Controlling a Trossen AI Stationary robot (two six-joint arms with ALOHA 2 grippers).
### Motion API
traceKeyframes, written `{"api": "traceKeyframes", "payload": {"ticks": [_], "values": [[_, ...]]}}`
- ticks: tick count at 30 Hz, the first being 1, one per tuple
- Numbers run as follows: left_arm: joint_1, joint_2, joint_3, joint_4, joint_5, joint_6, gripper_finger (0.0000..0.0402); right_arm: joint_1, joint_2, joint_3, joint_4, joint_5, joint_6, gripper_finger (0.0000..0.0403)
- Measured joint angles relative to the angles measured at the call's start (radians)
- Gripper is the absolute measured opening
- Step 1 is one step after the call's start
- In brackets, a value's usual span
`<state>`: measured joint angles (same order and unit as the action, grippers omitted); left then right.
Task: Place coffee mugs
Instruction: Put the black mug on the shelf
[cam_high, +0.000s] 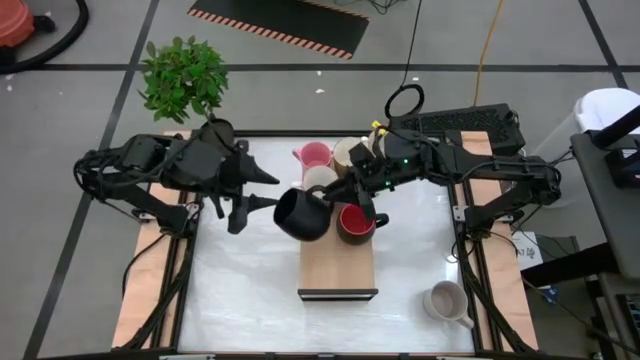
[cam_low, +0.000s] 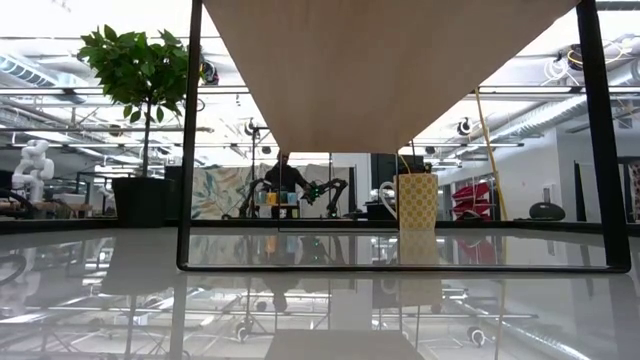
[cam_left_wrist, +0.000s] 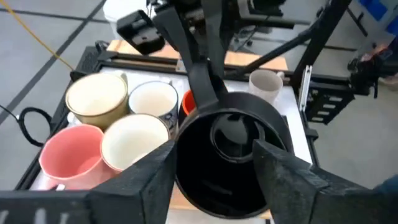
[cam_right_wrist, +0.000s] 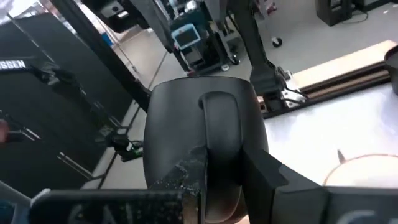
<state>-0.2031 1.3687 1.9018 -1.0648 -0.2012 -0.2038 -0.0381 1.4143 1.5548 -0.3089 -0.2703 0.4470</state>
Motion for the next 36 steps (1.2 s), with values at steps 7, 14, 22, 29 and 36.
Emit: {"api": "traceKeyframes", "payload": {"ticks": [7,14,22,29,36], "values": [[-0.004,-0.020,0.000,0.030,0.034,0.026,0.0203,0.007,0.000,0.000,0.030,0.030,0.021,0.0053],[-0.070,-0.014,0.000,0.019,0.035,0.147,0.0219,-0.002,0.000,0.000,0.066,0.034,0.009,0.0053],[-0.115,-0.014,0.000,-0.047,0.017,0.170,0.0280,-0.002,0.000,0.000,0.065,0.061,-0.006,0.0053],[-0.124,-0.007,0.000,-0.157,0.017,0.214,0.0256,0.001,0.000,0.000,0.065,0.092,-0.021,0.0053],[-0.114,-0.001,0.000,-0.166,-0.039,0.291,0.0195,0.001,0.000,0.001,0.074,0.092,-0.021,0.0053]]}}
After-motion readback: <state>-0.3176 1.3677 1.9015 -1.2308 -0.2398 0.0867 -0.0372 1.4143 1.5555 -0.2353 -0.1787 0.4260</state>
